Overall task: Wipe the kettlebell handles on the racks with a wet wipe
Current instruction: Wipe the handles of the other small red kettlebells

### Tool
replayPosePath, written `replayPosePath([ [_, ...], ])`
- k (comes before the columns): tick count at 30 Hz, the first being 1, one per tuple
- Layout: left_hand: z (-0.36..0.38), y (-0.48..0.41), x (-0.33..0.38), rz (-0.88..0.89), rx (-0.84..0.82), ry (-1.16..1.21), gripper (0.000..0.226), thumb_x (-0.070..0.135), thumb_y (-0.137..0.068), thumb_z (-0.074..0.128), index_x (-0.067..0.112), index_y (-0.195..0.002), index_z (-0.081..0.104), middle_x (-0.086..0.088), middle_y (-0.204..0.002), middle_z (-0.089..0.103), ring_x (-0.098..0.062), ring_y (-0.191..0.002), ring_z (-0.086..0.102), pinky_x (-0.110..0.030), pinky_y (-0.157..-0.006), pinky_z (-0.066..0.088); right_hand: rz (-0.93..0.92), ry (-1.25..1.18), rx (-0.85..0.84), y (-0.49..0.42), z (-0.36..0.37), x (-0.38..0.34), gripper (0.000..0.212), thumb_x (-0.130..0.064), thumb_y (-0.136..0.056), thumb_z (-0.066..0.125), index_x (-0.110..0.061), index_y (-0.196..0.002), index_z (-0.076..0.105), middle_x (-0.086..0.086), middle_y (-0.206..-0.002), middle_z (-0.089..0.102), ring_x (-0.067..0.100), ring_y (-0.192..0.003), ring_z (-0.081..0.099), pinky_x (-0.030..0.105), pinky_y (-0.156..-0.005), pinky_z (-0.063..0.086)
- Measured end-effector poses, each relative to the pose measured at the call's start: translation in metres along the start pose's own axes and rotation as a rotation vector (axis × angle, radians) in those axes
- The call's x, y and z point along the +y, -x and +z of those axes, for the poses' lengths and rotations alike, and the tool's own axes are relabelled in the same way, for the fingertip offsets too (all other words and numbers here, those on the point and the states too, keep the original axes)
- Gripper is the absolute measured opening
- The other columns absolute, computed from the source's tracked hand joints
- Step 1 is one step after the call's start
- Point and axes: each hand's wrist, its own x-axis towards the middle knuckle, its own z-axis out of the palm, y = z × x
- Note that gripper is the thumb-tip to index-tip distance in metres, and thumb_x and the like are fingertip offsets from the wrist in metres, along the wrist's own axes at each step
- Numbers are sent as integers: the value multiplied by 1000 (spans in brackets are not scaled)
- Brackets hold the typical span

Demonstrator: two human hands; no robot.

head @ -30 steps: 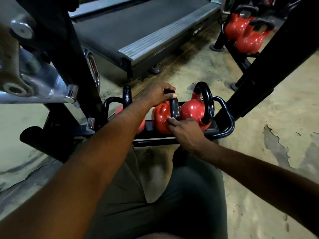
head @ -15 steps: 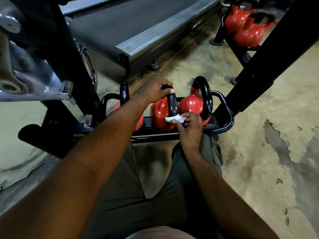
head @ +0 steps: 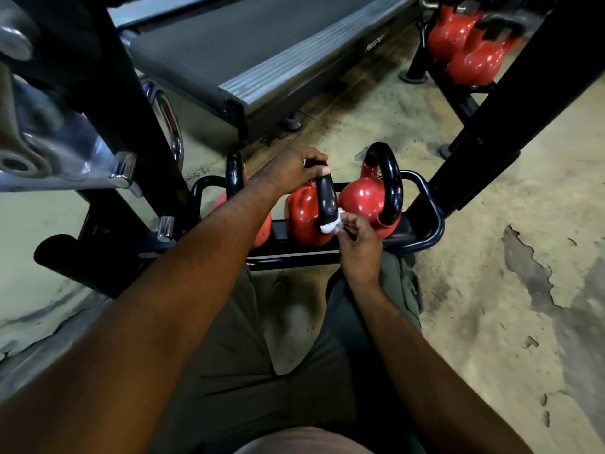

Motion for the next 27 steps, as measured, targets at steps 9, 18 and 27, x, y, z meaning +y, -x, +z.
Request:
replayPosePath([
  [9, 3, -4, -2, -5, -7, 11, 38, 38, -86, 73, 22, -120, 69, 7, -125, 66, -3, -103, 55, -22, -88, 41, 175, -105, -166, -19, -5, -5, 29, -9, -97, 55, -25, -117, 70, -7, -117, 71, 10, -113, 64, 36, -103, 49],
  [18, 3, -3, -5, -11, -2, 12, 37, 36, -86, 74, 21, -120, 69, 7, -122, 67, -4, -99, 56, -16, -79, 37, 576, -310, -357, -89, -2, -43, 42, 9, -91, 40, -11, -125, 55, 13, -107, 62, 18, -89, 58, 24, -69, 48],
  [27, 1, 2, -4, -44, 6, 6, 36, 36, -88, 72, 24, -121, 69, 9, -125, 64, -4, -101, 55, -23, -85, 40, 653, -54, -507, -101, -4, -75, 33, 1, -82, 38, -14, -75, 67, 2, -67, 54, 9, -54, 43, 22, -49, 34],
])
